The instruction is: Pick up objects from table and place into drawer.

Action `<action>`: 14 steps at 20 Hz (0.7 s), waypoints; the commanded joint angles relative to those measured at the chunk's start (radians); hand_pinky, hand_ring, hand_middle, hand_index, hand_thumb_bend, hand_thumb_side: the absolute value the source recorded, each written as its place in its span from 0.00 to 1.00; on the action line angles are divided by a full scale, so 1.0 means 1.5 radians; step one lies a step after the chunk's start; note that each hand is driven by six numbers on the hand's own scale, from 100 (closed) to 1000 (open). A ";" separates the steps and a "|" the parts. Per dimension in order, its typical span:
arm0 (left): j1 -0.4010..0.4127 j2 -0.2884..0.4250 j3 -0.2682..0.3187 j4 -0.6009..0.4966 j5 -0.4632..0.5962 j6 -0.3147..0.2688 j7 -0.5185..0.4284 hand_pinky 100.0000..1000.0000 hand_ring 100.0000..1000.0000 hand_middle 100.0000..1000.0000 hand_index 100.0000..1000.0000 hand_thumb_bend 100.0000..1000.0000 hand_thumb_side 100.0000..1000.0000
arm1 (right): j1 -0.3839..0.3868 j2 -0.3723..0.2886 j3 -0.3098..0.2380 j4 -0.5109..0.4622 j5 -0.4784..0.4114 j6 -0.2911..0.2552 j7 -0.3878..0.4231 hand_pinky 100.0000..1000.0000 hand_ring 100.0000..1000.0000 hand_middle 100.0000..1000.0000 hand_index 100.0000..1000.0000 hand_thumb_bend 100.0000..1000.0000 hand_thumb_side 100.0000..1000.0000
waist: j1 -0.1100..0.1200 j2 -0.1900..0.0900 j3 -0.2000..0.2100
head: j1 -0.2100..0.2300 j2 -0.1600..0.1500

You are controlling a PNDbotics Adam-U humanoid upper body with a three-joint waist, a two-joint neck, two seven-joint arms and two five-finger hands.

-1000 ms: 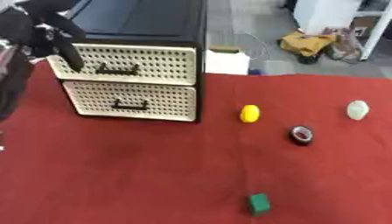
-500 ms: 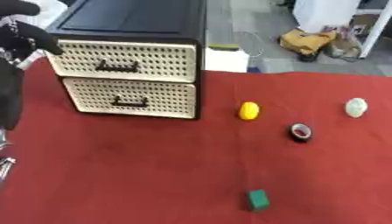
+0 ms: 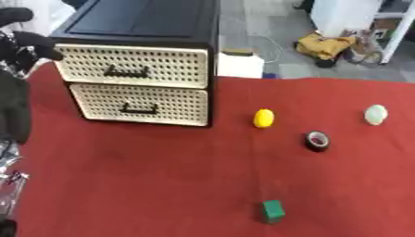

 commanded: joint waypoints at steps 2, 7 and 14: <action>-0.001 -0.008 0.009 -0.012 -0.008 0.005 -0.003 0.47 0.49 0.60 0.85 0.03 1.00 | -0.009 0.001 -0.003 -0.011 0.003 0.005 -0.012 0.67 0.58 0.54 0.72 0.00 0.56 | 0.002 -0.014 -0.002 | 0.002 0.005; 0.011 -0.033 0.002 -0.012 -0.042 0.015 -0.018 0.47 0.49 0.60 0.85 0.02 1.00 | -0.011 0.027 0.000 -0.011 -0.003 0.031 -0.026 0.67 0.58 0.53 0.71 0.00 0.53 | 0.002 -0.013 0.000 | -0.002 0.015; 0.012 -0.041 -0.002 -0.012 -0.055 0.000 -0.021 0.47 0.49 0.60 0.85 0.02 1.00 | -0.009 0.035 0.001 -0.011 0.013 0.029 -0.016 0.67 0.58 0.53 0.71 0.00 0.55 | 0.001 -0.013 0.000 | -0.004 0.037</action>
